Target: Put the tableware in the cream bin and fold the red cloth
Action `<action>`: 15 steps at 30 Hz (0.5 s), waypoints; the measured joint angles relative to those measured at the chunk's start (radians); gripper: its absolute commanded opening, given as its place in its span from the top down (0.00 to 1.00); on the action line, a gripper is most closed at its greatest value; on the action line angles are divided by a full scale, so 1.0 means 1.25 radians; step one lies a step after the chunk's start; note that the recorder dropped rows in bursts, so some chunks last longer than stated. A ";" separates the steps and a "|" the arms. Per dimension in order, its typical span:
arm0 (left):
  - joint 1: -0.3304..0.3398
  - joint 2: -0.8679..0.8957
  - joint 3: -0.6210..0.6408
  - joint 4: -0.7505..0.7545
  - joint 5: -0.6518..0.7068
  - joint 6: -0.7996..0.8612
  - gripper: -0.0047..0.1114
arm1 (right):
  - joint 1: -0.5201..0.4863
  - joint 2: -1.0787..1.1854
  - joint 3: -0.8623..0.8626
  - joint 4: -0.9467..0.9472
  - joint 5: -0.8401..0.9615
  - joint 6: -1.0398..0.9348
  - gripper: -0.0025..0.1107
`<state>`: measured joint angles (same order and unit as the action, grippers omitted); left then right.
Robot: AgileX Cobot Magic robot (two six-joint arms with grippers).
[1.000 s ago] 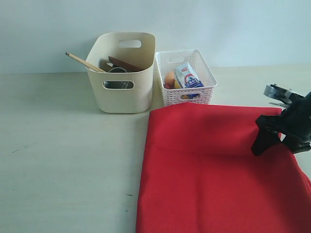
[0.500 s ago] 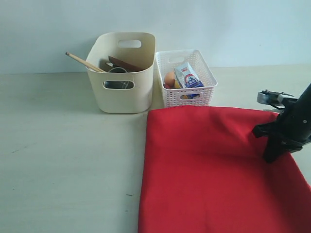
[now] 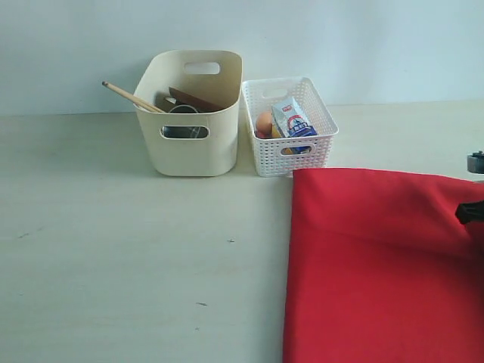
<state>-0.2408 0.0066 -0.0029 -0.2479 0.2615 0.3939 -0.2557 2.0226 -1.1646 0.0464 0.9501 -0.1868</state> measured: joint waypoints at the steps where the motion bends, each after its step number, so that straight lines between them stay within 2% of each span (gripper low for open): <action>1: 0.000 0.000 0.000 0.000 0.000 0.000 0.96 | -0.013 0.000 0.000 -0.001 0.001 0.000 0.98; 15: 0.000 0.000 0.000 0.000 0.000 0.000 0.96 | -0.247 -0.003 0.000 0.035 -0.051 0.039 0.98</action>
<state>-0.2408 0.0066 -0.0029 -0.2479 0.2615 0.3939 -0.5648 2.0184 -1.1646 0.0898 0.8859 -0.1382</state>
